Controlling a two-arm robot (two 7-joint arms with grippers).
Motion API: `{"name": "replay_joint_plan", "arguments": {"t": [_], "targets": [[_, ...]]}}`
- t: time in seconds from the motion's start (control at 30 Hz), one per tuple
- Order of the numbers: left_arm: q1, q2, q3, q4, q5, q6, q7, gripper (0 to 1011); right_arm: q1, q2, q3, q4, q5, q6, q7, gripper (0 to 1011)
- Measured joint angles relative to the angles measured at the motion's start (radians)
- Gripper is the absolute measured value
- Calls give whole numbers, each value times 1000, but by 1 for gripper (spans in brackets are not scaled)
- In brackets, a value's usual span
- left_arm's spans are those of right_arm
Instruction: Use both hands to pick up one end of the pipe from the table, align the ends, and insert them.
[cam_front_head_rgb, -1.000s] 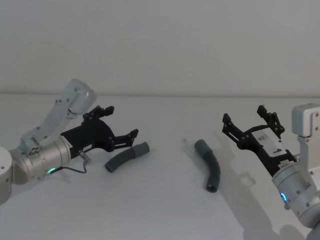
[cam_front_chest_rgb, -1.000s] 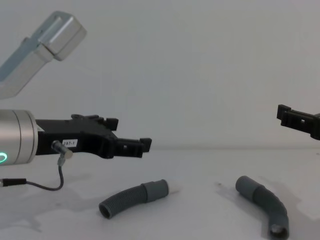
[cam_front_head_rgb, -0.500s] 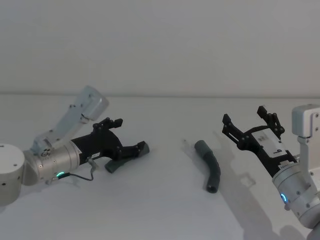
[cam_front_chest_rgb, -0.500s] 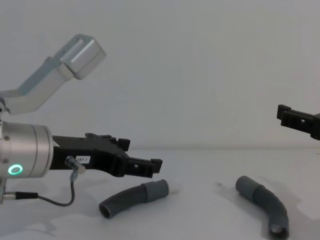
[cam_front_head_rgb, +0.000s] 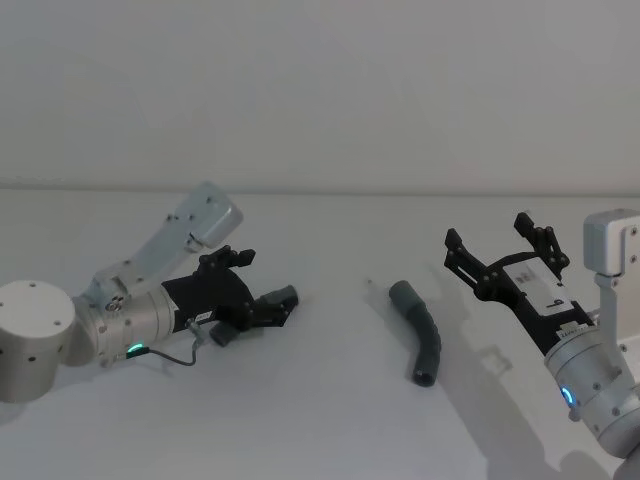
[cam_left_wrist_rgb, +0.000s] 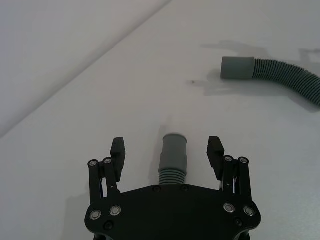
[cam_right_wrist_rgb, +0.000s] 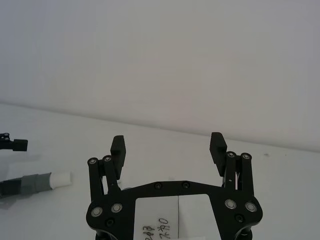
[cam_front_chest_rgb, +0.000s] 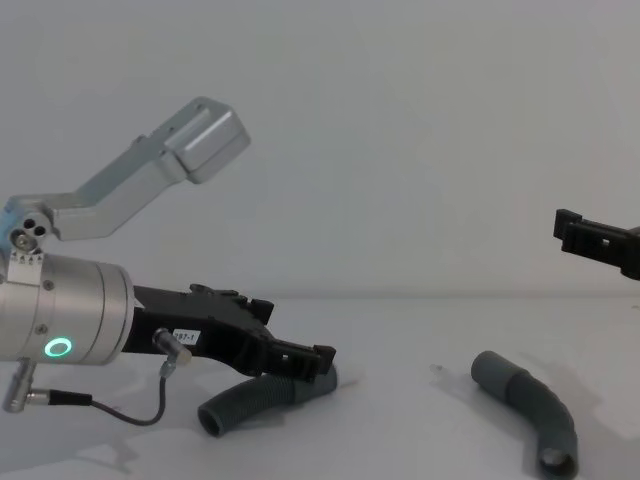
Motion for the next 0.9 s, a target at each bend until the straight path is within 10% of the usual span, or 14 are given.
{"name": "replay_joint_plan", "arguments": {"t": [0.9], "targets": [[-42, -31, 8, 55, -4, 88, -48, 1001, 0, 0, 0, 0, 0, 0, 0, 1002]]}}
